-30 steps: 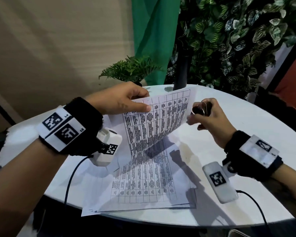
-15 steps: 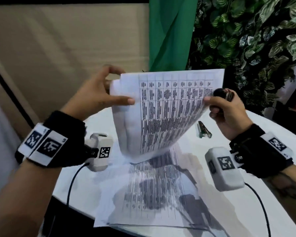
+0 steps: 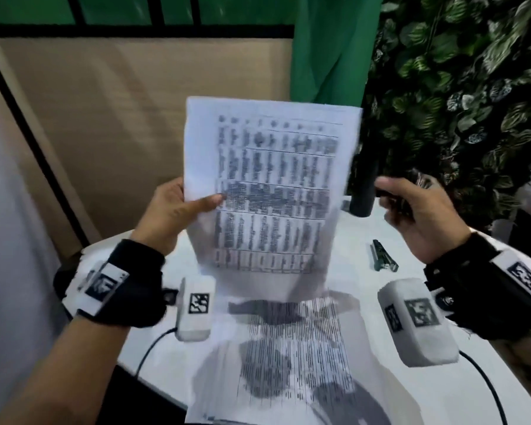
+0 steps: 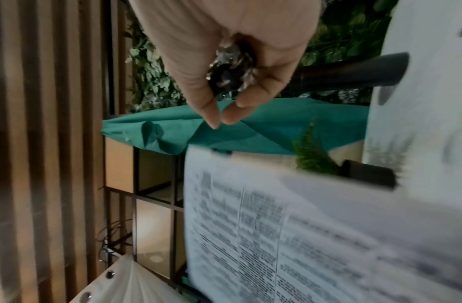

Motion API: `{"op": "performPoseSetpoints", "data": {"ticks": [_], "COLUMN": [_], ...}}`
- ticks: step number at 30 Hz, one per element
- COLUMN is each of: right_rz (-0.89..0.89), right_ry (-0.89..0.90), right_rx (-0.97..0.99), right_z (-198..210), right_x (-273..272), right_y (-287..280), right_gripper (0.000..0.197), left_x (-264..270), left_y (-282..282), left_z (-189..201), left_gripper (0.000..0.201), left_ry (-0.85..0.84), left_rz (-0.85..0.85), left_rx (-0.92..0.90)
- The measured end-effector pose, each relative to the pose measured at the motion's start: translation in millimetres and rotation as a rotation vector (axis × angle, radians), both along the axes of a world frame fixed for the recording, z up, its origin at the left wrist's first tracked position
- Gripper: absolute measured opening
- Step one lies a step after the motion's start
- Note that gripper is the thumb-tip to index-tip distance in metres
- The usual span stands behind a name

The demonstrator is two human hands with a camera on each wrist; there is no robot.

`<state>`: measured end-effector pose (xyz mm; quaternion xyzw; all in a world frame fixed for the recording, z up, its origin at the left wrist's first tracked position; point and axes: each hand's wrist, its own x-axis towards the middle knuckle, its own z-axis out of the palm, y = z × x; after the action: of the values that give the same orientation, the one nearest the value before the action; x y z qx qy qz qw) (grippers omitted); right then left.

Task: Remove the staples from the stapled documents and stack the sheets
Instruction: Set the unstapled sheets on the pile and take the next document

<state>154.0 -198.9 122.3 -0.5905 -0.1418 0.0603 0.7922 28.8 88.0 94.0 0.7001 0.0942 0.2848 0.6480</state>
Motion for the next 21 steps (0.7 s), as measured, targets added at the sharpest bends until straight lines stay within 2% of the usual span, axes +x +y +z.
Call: {"op": "performPoseSetpoints", "data": {"ticks": [3,6,8,9,13,17,18,20,21], "right_rz": [0.082,0.249,0.343,0.374,0.39,0.4,0.391,0.35,0.33], "right_ry": [0.247,0.484,0.574,0.589,0.532,0.373,0.337,0.291,0.277], "right_rx": [-0.207,-0.271,-0.306,-0.316,-0.37,-0.422,-0.446,-0.487,-0.499], "right_z": [-43.2,-94.0,-120.0,-128.5,-146.4,-148.9,-148.9,-149.1,-149.6], "right_x": [-17.5,-46.2,-64.8,-71.8,-81.1,-74.4,-72.7,-68.1,-65.7], "right_y": [-5.6,-6.4,-2.5,0.6,5.9,-2.8,-6.7,-16.5,-21.8], "right_gripper": [0.023,0.02,0.017,0.017,0.023,0.035,0.037,0.038,0.038], "left_x": [-8.0,-18.4,-24.4,-25.9,-19.9,-3.4,1.8,9.8,12.7], "left_y": [39.8,59.3,60.2,58.0,35.5,0.5,-8.4,-31.0,-41.4], "left_z": [-50.9,-108.5,-130.0,-135.3,-148.5,-152.3,-155.2,-153.4,-151.4], "left_gripper": [0.018,0.006,0.008,0.009,0.021,0.008,0.011,0.004,0.009], "left_ry": [0.259,0.482,0.72,0.783,0.738,0.633,0.613,0.585,0.585], "left_rz": [0.102,0.176,0.156,0.124,0.058,0.11,0.123,0.108,0.089], "left_rx": [-0.137,-0.318,-0.357,-0.371,-0.477,-0.495,-0.501,-0.5,-0.48]}}
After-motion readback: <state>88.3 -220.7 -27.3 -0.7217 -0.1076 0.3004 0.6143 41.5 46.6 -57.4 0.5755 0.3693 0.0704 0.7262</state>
